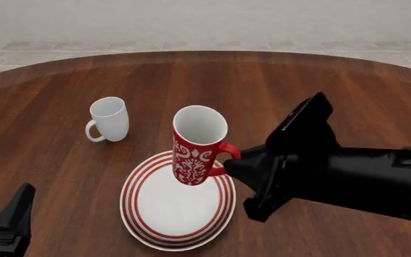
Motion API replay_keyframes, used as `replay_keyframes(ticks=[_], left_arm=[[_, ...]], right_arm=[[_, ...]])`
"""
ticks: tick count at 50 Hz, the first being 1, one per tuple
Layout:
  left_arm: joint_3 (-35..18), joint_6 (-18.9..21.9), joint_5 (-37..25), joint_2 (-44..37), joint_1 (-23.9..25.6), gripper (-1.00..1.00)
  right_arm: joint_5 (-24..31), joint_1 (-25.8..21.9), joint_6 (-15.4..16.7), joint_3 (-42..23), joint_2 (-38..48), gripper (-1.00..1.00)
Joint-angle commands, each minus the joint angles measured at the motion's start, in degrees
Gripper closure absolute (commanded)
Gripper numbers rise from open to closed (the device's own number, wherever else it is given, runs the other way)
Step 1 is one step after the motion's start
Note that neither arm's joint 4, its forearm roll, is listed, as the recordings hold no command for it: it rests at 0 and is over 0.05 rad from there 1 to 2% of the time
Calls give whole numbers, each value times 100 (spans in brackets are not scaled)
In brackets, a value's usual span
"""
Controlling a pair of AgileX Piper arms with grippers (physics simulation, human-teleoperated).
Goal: Pick up the red mug and put it on the plate
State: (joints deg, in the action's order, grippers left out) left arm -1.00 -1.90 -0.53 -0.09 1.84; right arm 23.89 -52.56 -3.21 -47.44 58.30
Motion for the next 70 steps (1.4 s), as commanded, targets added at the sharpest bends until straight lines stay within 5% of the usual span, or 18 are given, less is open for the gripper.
replay_keyframes(ticks=[1, 15, 70], left_arm=[[18, 0, 21, 1, 13, -100], [16, 0, 22, 1, 14, -100], [-12, -91, 8, 0, -34, -100]], right_arm=[[-273, -90, -268, 274, 114, 100], [-600, -115, -491, 567, 335, 100], [-1198, 364, -405, 732, 1008, 100]])
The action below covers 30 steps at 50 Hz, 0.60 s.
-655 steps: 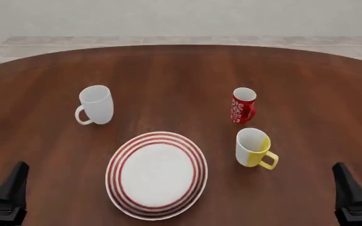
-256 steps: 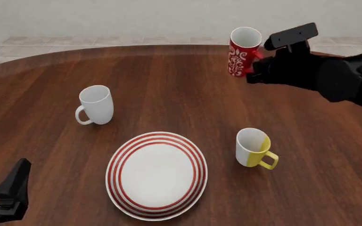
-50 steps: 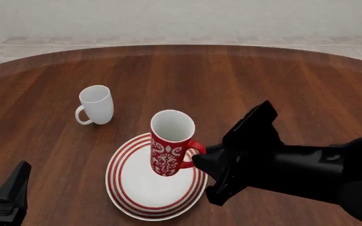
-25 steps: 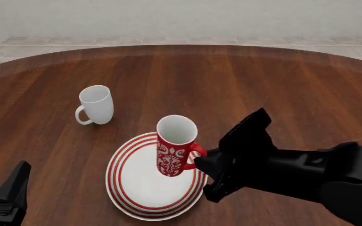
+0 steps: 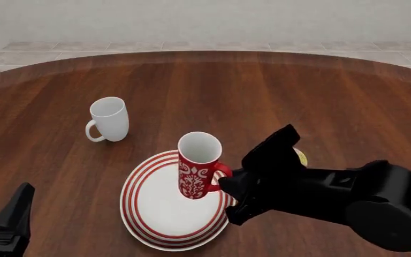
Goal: Pick up the red mug and put it on the plate
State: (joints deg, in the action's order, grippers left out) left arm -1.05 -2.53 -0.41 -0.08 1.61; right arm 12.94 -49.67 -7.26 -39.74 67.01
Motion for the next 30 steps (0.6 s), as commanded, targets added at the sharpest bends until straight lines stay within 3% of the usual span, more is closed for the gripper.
replay_keyframes(ticks=[1, 30], left_arm=[[-14, -25, -10, 0, -6, -100], [-16, -16, 0, 3, 43, -100]], right_arm=[[-115, 77, -1, -36, 158, 100], [-412, 105, -35, -7, 556, 100]])
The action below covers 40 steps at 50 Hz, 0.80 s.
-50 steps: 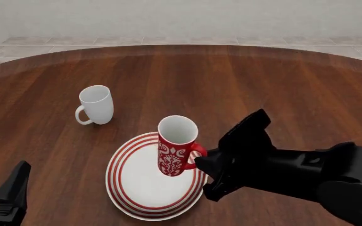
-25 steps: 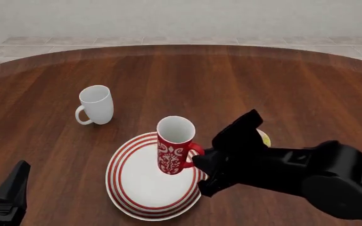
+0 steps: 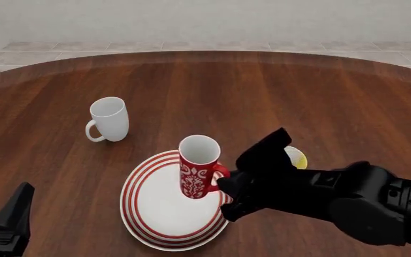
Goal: Pick up the red mug and put it on the plate
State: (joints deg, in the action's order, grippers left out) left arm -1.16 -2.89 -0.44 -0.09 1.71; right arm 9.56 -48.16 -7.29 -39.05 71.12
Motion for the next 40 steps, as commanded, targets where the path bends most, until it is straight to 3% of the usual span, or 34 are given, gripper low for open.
replay_keyframes(ticks=[1, 40], left_arm=[[8, 21, 17, 5, 32, -100], [4, 0, 9, 0, 34, -100]], right_arm=[[-60, -45, -26, -99, 156, 100], [-338, 40, -86, -71, 567, 100]])
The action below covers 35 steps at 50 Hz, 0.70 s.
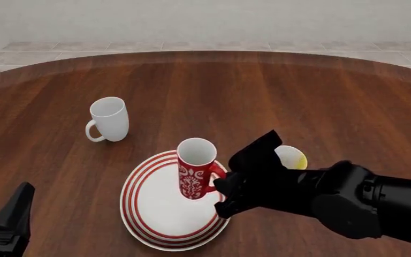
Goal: Pick up the red mug and put it on the plate
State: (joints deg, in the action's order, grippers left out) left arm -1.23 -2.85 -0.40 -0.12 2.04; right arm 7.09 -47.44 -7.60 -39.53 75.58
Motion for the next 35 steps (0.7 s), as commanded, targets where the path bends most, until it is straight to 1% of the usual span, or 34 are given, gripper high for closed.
replay_keyframes(ticks=[1, 13, 23, 27, 35], left_arm=[[-2, -7, -9, 4, -2, -100], [-16, -27, 9, -25, -15, -100], [12, -39, 10, 4, -17, -100], [16, -43, 16, 4, -16, -100], [-13, -43, -4, 0, -15, -100]], right_arm=[[-98, -58, -69, -31, 139, 100], [-321, -79, -75, 22, 407, 100], [-371, -142, -107, -53, 570, 100], [-501, -150, -126, -25, 698, 100], [-544, -168, -97, -63, 796, 100]])
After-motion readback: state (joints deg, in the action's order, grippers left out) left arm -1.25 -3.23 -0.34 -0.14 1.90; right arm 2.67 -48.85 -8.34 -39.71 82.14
